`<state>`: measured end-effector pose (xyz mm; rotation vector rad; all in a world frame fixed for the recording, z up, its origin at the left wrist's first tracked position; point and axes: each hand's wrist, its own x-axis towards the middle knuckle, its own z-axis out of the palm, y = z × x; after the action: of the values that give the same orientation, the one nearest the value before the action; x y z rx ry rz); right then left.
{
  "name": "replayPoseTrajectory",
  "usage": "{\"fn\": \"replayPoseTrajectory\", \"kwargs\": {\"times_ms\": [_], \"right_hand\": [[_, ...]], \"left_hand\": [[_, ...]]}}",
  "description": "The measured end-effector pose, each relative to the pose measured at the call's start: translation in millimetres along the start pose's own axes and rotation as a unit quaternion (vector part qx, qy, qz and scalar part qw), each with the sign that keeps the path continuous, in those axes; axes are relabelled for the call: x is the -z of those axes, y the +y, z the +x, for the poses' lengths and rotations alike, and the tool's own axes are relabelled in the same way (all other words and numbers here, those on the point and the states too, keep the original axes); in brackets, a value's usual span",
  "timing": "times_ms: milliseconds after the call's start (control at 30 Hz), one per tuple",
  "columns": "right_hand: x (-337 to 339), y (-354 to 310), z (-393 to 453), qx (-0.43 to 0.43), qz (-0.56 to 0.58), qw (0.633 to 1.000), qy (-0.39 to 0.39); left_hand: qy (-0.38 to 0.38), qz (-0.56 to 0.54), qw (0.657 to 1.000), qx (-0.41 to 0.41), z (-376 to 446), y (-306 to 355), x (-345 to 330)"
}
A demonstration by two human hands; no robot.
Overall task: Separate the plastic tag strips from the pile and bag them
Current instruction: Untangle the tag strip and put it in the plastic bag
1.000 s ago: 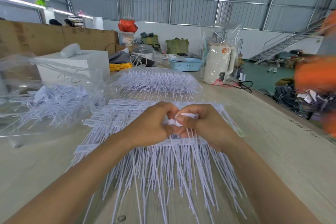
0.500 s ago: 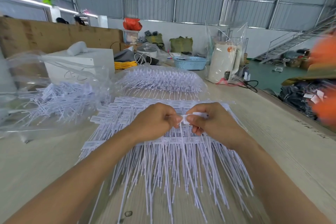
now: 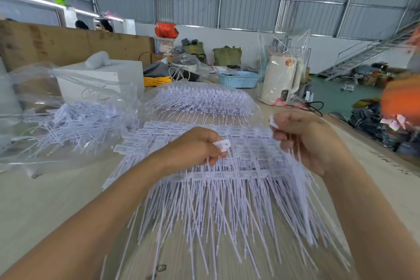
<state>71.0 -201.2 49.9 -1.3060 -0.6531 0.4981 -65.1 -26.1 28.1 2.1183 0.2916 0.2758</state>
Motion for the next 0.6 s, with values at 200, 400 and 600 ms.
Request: {"fn": "replayPoseTrajectory", "kwargs": {"times_ms": [200, 400, 600], "right_hand": [[-43.9, 27.6, -4.9, -0.017, -0.181, 0.975, -0.125], [-48.4, 39.9, -1.6, 0.032, -0.200, 0.974, -0.102], [-45.7, 37.0, 0.9, 0.059, -0.169, 0.982, -0.056]], "left_hand": [[-0.013, 0.178, 0.983, -0.041, -3.4, -0.8, -9.4], [0.015, 0.168, 0.979, -0.111, -1.0, -8.4, -12.3], [0.056, 0.047, 0.996, -0.053, 3.7, -9.6, -3.3]]}}
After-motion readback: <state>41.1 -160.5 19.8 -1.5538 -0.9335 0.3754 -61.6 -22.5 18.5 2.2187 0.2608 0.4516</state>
